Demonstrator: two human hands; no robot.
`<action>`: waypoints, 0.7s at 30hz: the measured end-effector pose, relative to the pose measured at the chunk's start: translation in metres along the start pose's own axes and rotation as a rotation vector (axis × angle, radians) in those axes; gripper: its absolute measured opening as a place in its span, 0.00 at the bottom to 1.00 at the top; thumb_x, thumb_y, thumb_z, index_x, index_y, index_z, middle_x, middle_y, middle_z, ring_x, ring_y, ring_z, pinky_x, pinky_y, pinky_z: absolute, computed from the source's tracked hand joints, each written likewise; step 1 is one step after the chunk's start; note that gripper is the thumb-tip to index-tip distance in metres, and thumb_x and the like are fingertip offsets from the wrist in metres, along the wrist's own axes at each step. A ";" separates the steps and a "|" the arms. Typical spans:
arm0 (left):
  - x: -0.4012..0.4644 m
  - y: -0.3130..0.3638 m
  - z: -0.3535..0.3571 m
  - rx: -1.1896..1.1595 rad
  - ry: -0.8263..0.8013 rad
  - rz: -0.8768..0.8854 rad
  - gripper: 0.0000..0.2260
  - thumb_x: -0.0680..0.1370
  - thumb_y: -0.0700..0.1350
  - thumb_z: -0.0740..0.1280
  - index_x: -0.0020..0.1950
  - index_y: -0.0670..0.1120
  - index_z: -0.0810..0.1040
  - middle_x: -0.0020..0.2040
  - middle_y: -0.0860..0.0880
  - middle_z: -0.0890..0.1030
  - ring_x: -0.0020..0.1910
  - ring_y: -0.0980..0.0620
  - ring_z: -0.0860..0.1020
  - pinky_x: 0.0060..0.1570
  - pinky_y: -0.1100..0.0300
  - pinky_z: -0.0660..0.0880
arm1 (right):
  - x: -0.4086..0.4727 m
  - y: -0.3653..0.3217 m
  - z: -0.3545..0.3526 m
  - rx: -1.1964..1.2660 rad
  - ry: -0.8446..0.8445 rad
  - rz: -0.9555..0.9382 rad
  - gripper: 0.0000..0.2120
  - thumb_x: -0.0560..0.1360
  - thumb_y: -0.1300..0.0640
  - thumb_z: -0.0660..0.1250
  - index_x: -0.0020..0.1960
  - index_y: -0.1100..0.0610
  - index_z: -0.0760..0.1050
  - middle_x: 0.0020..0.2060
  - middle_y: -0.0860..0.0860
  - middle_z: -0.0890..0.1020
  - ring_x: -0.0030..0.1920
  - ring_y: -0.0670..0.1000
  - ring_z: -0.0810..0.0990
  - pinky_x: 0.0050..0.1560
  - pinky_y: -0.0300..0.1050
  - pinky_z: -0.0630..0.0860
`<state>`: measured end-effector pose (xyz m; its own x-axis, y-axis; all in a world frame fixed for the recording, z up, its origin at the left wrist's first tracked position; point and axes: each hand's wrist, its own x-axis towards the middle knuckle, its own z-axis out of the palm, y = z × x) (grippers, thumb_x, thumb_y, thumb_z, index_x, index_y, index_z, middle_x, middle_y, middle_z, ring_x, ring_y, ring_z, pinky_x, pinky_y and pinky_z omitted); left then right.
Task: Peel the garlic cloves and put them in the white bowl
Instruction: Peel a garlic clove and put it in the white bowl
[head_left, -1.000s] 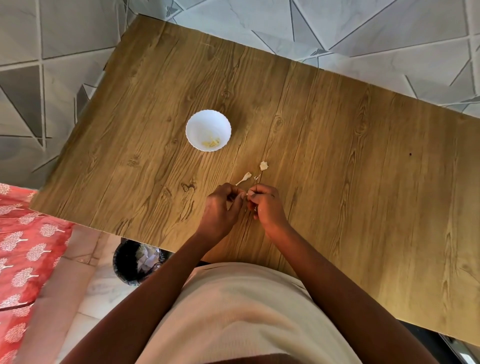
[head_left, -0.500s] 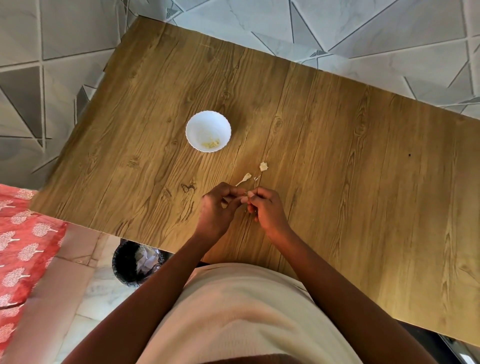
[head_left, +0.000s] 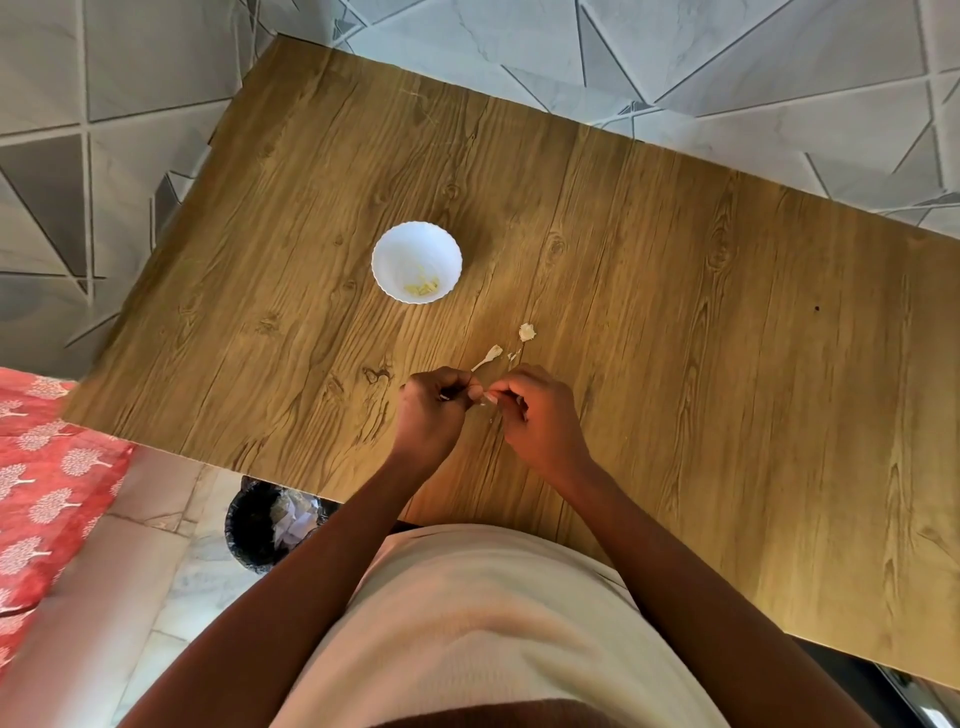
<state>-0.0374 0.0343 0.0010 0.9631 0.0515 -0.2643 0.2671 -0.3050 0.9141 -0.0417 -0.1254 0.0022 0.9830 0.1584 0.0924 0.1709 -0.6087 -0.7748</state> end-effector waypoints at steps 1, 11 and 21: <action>0.001 0.002 0.000 -0.013 -0.007 -0.013 0.06 0.76 0.32 0.72 0.43 0.41 0.86 0.38 0.48 0.85 0.39 0.57 0.81 0.43 0.63 0.79 | 0.000 0.003 -0.001 -0.062 -0.004 -0.068 0.04 0.75 0.65 0.71 0.49 0.61 0.83 0.42 0.53 0.82 0.43 0.52 0.79 0.41 0.47 0.76; -0.004 0.004 0.001 -0.098 -0.005 -0.125 0.07 0.77 0.33 0.71 0.42 0.41 0.86 0.36 0.51 0.84 0.32 0.63 0.77 0.35 0.70 0.72 | 0.001 0.006 -0.012 -0.055 -0.031 -0.048 0.04 0.74 0.64 0.74 0.49 0.59 0.84 0.42 0.51 0.84 0.44 0.48 0.81 0.43 0.42 0.77; -0.008 0.007 0.002 -0.070 -0.036 -0.108 0.06 0.77 0.32 0.70 0.43 0.38 0.85 0.36 0.49 0.83 0.31 0.64 0.76 0.34 0.72 0.71 | -0.001 0.005 -0.007 -0.067 -0.117 -0.058 0.02 0.77 0.65 0.70 0.47 0.59 0.80 0.42 0.51 0.80 0.45 0.49 0.77 0.42 0.44 0.74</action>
<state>-0.0433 0.0297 0.0086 0.9272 0.0457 -0.3718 0.3719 -0.2324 0.8987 -0.0414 -0.1338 0.0029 0.9576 0.2820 0.0588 0.2349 -0.6460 -0.7263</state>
